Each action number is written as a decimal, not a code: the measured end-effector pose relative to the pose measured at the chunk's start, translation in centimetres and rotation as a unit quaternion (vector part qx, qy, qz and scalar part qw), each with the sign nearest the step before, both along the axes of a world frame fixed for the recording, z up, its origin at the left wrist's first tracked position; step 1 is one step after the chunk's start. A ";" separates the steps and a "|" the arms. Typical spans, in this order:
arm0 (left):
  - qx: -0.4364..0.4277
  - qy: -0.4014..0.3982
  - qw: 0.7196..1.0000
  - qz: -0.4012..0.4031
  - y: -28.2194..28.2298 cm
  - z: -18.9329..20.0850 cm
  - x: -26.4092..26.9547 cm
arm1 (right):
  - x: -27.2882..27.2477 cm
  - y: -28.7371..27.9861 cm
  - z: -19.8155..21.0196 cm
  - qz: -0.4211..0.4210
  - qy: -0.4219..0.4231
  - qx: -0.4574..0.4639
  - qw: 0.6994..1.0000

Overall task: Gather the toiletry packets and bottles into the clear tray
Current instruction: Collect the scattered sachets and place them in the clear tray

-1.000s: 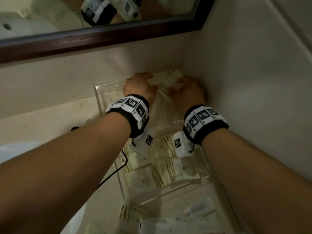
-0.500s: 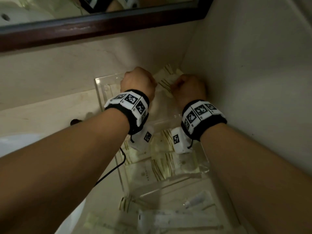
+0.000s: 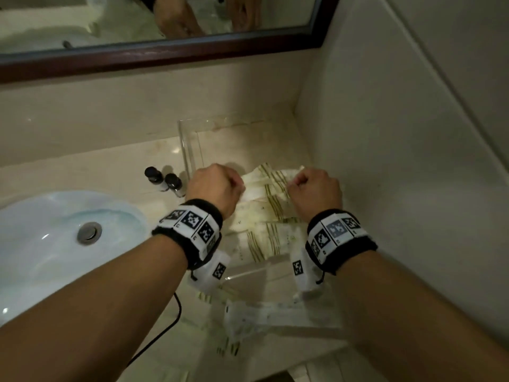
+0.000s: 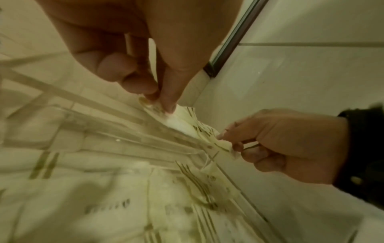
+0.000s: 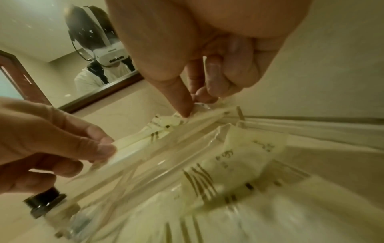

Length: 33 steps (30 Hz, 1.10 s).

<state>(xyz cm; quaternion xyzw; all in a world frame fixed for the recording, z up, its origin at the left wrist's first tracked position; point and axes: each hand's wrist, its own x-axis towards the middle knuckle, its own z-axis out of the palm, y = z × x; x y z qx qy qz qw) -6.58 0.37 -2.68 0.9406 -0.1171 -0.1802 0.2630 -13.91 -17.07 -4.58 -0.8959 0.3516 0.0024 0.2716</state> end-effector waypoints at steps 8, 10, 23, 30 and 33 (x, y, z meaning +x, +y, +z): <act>0.044 0.023 0.999 -0.016 1.2 -1.5 -3.0 | -2.6 1.4 -1.5 0.001 0.060 0.023 0.998; 0.054 0.020 0.998 -0.013 1.2 -2.4 -3.1 | -2.7 1.4 -2.1 0.002 0.071 0.018 0.997; 0.066 0.045 0.997 -0.005 0.8 -4.6 -3.1 | -3.9 1.0 -3.4 0.002 0.057 0.046 0.997; 0.024 0.044 0.998 -0.026 3.1 -2.5 -5.5 | -7.0 1.9 -1.5 0.048 0.000 0.058 0.997; 0.022 0.063 0.993 -0.100 3.8 -1.8 -7.8 | -8.6 3.3 -1.6 0.059 -0.010 0.065 0.996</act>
